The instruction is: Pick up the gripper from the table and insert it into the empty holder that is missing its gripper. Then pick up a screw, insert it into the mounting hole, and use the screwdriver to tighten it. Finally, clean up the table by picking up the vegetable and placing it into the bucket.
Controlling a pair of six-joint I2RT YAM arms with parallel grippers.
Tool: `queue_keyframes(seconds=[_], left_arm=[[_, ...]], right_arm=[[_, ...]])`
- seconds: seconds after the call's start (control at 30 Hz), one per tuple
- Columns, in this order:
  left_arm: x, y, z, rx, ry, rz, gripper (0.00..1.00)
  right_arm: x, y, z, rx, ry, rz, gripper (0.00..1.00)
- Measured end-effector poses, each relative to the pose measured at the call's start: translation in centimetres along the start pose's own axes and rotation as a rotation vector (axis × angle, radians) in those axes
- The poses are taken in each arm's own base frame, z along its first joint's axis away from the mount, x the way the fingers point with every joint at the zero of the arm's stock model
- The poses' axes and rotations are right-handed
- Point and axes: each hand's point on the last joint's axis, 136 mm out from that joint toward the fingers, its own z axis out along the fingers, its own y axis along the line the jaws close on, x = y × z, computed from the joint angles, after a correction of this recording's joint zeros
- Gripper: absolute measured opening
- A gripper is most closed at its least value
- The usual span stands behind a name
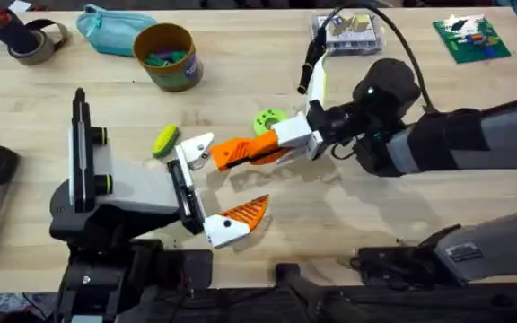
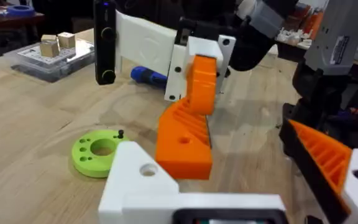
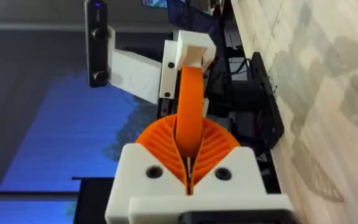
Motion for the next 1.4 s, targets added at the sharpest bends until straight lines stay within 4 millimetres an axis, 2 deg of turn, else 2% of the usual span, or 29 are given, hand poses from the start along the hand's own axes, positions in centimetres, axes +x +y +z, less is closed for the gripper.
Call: queue_keyframes(seconds=[0.33, 0.93, 1.4], left_arm=[[0.0, 0.0, 0.0, 0.0, 0.0, 0.0, 0.984], [0.0, 0.0, 0.0, 0.0, 0.0, 0.001, 0.984], [0.0, 0.5, 0.0, -0.027, -0.002, 0.001, 0.984]], right_arm=[[0.1, 0.0, 1.1, 0.0, -0.003, 0.011, 0.014], [-0.3, 0.0, 1.2, 0.001, -0.031, 0.02, 0.013], [-0.6, 0.0, 2.1, 0.001, -0.063, 0.042, 0.014]])
